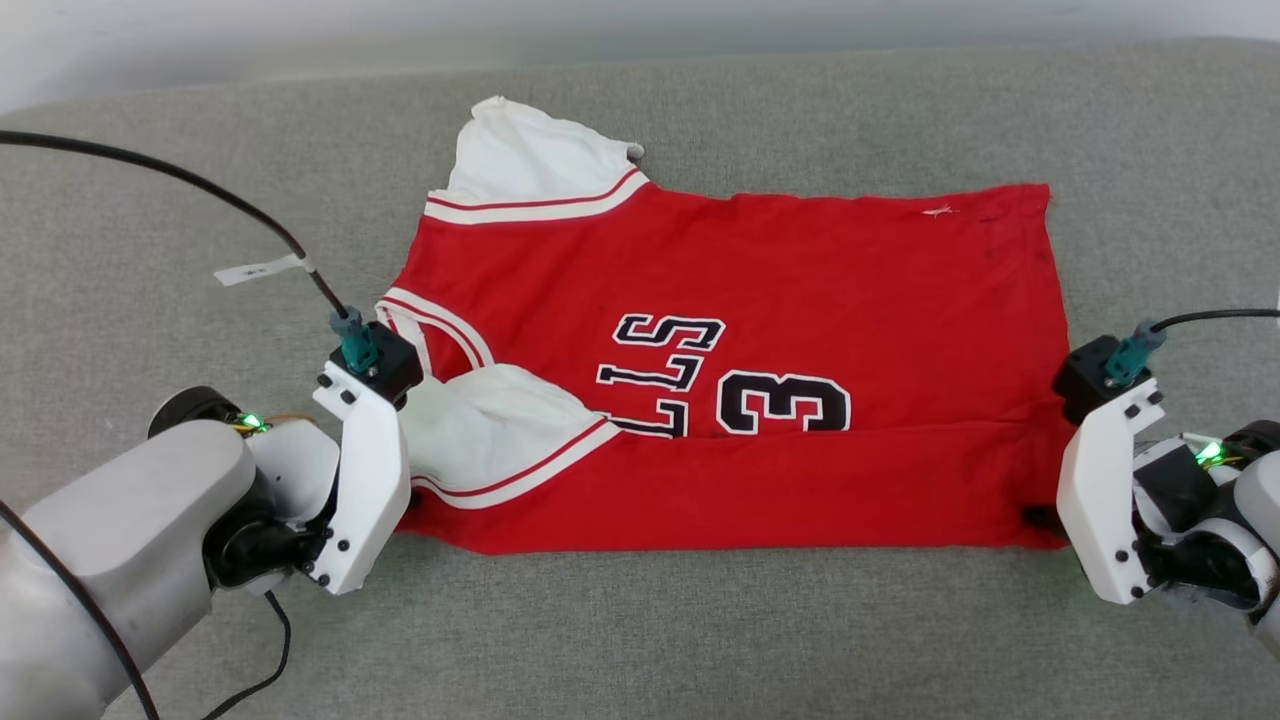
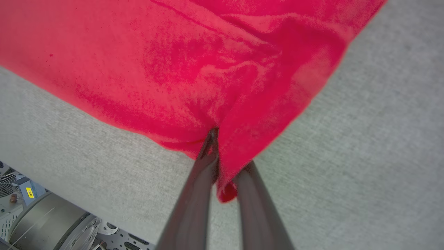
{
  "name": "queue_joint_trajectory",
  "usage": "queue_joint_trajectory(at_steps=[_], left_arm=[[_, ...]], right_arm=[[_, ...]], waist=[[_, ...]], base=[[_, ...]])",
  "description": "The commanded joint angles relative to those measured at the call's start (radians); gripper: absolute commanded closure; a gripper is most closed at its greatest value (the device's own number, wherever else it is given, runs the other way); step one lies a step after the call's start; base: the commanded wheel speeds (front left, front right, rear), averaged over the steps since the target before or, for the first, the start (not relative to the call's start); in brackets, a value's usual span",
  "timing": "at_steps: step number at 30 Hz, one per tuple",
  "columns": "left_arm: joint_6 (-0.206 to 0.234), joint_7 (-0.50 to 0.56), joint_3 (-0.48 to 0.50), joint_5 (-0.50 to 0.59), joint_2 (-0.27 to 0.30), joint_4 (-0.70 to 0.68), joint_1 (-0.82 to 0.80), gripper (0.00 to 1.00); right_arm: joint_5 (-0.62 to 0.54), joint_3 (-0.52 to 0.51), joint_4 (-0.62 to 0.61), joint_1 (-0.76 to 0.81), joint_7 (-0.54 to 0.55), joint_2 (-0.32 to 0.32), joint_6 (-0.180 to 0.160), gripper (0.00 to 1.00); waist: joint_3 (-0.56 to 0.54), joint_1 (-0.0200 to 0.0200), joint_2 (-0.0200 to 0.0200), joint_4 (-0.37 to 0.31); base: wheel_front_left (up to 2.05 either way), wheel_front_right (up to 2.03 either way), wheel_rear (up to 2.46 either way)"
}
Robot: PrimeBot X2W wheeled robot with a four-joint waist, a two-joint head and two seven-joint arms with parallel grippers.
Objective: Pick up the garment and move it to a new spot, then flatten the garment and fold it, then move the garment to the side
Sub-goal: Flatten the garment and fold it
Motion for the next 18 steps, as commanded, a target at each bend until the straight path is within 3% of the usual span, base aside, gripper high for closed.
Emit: queue_joint_trajectory(at_steps=[1, 11, 18], left_arm=[[-0.001, -0.009, -0.003, -0.01, 0.008, 0.0, 0.02, 1.0], [-0.001, -0.03, -0.007, -0.064, 0.077, -0.069, 0.098, 1.0], [0.006, -0.019, -0.01, -0.076, 0.139, -0.167, 0.173, 1.0]], right_arm=[[0.008, 0.018, -0.009, 0.003, -0.015, 0.004, 0.0, 1.0], [0.07, 0.003, -0.139, 0.074, -0.066, -0.139, 0.0, 1.0], [0.105, -0.021, -0.241, 0.179, -0.044, -0.239, 0.0, 1.0]], waist=[[-0.023, 0.0, 0.0, -0.005], [-0.136, 0.0, 0.0, -0.004], [-0.165, 0.0, 0.0, -0.003]], base=[[0.0, 0.0, 0.0], [0.0, 0.0, 0.0], [0.0, 0.0, 0.0]])
